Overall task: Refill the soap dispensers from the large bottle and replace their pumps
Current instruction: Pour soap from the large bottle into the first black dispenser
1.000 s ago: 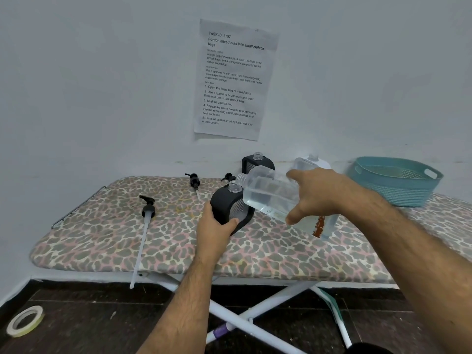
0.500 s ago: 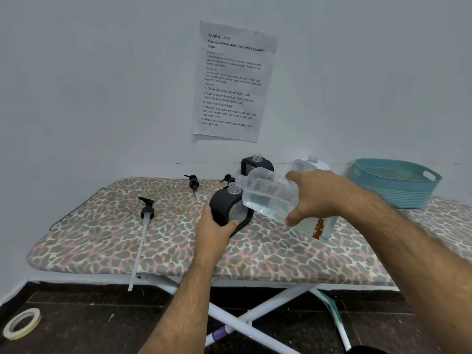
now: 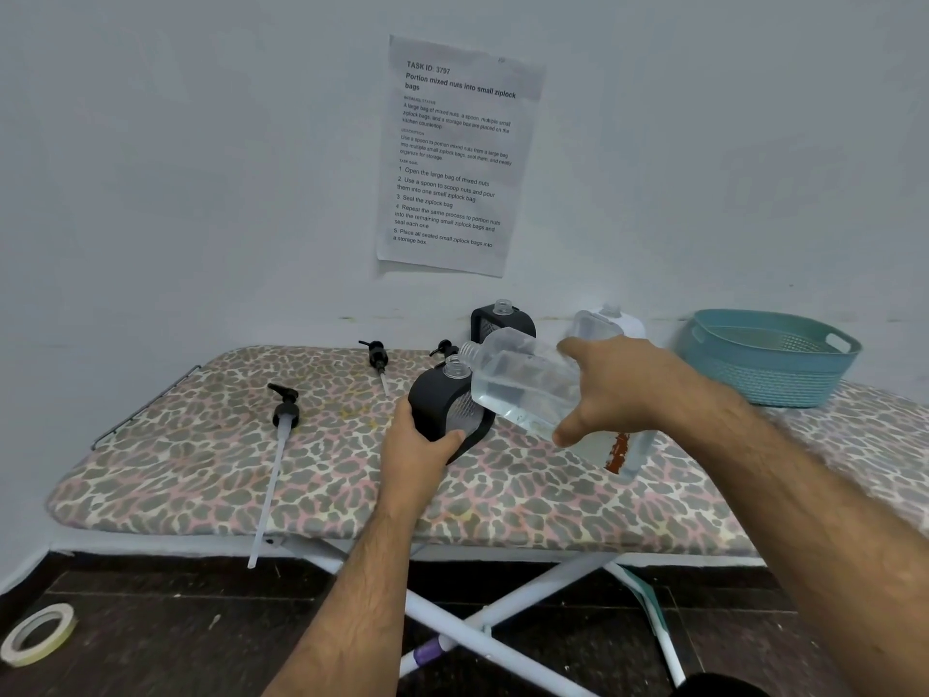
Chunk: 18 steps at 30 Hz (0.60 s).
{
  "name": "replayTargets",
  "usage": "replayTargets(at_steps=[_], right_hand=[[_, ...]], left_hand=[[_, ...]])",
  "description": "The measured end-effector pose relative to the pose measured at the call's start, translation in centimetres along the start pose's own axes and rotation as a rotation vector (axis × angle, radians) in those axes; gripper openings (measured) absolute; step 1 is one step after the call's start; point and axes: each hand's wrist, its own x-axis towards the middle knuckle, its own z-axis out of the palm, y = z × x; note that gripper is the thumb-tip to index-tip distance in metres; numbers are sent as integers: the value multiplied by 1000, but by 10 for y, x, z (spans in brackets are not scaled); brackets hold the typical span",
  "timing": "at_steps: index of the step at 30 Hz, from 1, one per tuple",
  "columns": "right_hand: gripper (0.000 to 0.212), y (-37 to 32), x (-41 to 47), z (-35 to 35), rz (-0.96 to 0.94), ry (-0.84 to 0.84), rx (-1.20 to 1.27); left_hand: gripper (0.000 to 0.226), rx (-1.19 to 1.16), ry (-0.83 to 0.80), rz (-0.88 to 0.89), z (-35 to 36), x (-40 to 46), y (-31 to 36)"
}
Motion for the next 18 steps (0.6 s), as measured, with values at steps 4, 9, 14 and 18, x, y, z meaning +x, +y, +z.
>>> replayTargets(at_steps=[4, 9, 14, 18], right_hand=[[102, 0, 1, 2, 0, 7, -17], [102, 0, 1, 1, 11, 5, -16], [101, -2, 1, -3, 11, -5, -25], [102, -4, 1, -3, 13, -12, -15]], left_hand=[[54, -2, -2, 0, 0, 0, 0], [54, -14, -1, 5, 0, 1, 0], [54, -10, -2, 11, -1, 0, 1], [52, 3, 3, 10, 0, 0, 0]])
